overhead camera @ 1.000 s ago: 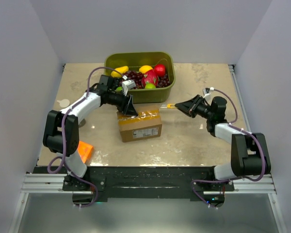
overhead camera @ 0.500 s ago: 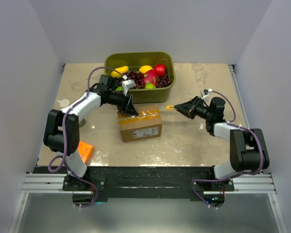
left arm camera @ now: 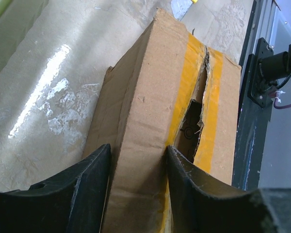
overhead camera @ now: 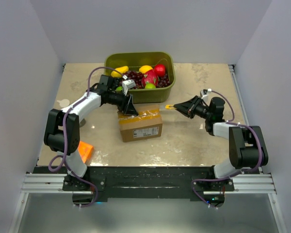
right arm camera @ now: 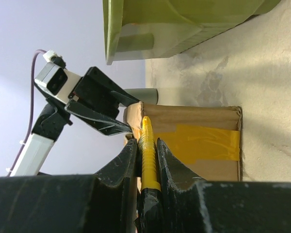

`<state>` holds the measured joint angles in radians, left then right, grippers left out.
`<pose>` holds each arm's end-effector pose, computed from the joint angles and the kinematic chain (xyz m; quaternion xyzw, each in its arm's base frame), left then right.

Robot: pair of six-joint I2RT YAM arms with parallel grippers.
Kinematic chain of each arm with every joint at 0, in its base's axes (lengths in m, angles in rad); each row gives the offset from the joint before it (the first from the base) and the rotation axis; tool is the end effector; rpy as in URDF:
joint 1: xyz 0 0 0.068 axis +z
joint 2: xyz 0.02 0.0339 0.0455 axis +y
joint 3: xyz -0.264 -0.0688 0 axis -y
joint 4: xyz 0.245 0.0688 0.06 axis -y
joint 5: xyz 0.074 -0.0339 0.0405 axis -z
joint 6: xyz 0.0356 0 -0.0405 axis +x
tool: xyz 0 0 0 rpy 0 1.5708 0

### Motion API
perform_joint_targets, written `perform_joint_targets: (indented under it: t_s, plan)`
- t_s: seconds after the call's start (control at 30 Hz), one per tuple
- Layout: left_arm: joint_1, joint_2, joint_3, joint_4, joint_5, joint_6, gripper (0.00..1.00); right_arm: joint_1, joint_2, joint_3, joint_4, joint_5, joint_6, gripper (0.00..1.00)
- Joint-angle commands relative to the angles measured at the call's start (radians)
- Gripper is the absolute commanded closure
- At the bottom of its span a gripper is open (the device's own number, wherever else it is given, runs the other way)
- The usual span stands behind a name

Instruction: Unpack the express box

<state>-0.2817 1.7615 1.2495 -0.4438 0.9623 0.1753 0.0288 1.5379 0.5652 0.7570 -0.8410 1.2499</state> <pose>0.3449 -0.1302 0.2279 0.3278 0.7912 -0.4547 0.2445 0.2934 0.0350 0.1878 0.1981 0.7295 0.5967 0.2695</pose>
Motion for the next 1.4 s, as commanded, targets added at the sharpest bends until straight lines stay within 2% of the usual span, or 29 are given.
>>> perform_joint_targets:
  t_s: [0.0,0.37,0.83,1.2,1.37]
  plan:
    - [-0.002,0.021,0.016,-0.003,0.009,0.0,0.48,-0.001,-0.007,0.025,0.068,-0.029,0.022,1.0]
    - [-0.002,0.016,0.013,0.01,-0.014,0.0,0.48,0.002,0.001,0.015,0.067,-0.081,0.049,1.0]
    - [-0.002,0.013,0.018,0.013,-0.083,0.009,0.53,0.0,0.031,0.038,-0.108,-0.207,0.019,1.0]
    - [0.003,0.004,0.021,0.011,-0.148,0.004,0.61,-0.006,-0.007,0.047,-0.269,-0.237,-0.044,1.0]
    - [0.013,0.0,0.014,0.019,-0.172,-0.005,0.68,-0.01,-0.047,0.053,-0.353,-0.239,-0.09,1.0]
